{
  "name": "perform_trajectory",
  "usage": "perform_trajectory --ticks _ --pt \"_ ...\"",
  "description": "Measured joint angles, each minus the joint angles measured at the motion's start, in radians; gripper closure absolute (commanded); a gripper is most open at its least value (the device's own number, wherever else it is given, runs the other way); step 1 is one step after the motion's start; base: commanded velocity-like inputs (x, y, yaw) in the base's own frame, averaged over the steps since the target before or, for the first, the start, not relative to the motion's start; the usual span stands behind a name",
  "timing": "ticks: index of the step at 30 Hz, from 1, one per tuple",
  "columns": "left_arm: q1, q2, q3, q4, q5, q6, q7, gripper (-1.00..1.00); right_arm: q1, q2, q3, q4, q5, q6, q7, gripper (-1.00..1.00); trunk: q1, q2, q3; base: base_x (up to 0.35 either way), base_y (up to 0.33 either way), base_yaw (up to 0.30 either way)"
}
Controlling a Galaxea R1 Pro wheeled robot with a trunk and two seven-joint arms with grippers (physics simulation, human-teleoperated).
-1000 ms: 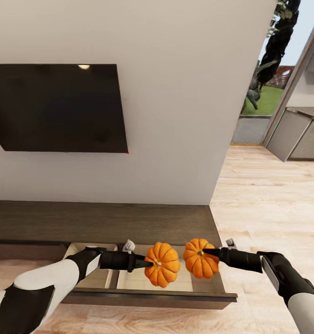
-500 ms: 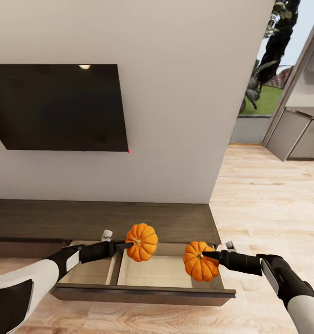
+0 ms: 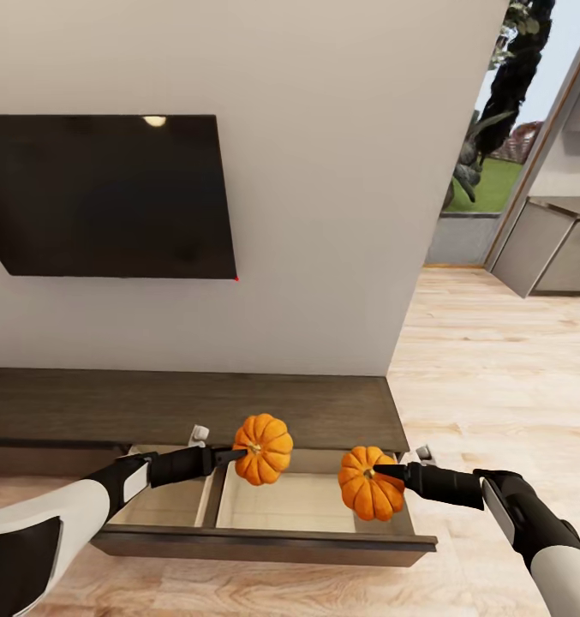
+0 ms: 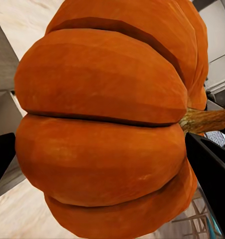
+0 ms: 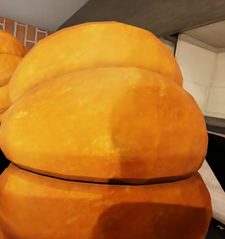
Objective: Place each of the two pumpkins and all three candles from the living room inside a cabinet in the living room (use any cabinet), then make sure every cabinet is closed, and position the cauldron so it is next to a table in the living room.
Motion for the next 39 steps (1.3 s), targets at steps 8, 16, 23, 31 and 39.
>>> perform_trajectory --ticks 8,16,23,31,39 --pt "0.000 0.001 -0.005 0.000 -0.002 0.001 0.002 1.00 0.000 0.000 -0.001 0.000 -0.002 -0.001 -0.001 1.00 0.031 -0.056 -0.025 0.000 0.000 0.000" --pt "0.000 -0.001 -0.014 0.066 -0.010 0.035 0.013 1.00 0.000 0.000 0.000 0.001 -0.002 -0.001 -0.006 1.00 0.050 -0.091 -0.041 0.000 0.000 0.000" --pt "0.000 -0.064 -0.064 0.063 -0.006 0.040 0.319 1.00 0.000 0.008 0.000 0.000 0.003 -0.001 -0.009 1.00 0.077 -0.140 -0.063 0.000 0.000 0.000" --pt "0.007 -0.207 -0.064 0.039 -0.001 0.040 0.683 1.00 0.000 0.013 0.000 0.031 0.008 -0.029 -0.037 1.00 0.107 -0.196 -0.088 0.000 0.000 0.000" --pt "0.012 -0.224 -0.064 0.013 -0.002 0.038 0.829 1.00 -0.007 0.023 0.004 0.104 0.007 -0.059 -0.133 1.00 0.138 -0.252 -0.113 0.000 0.000 0.000"
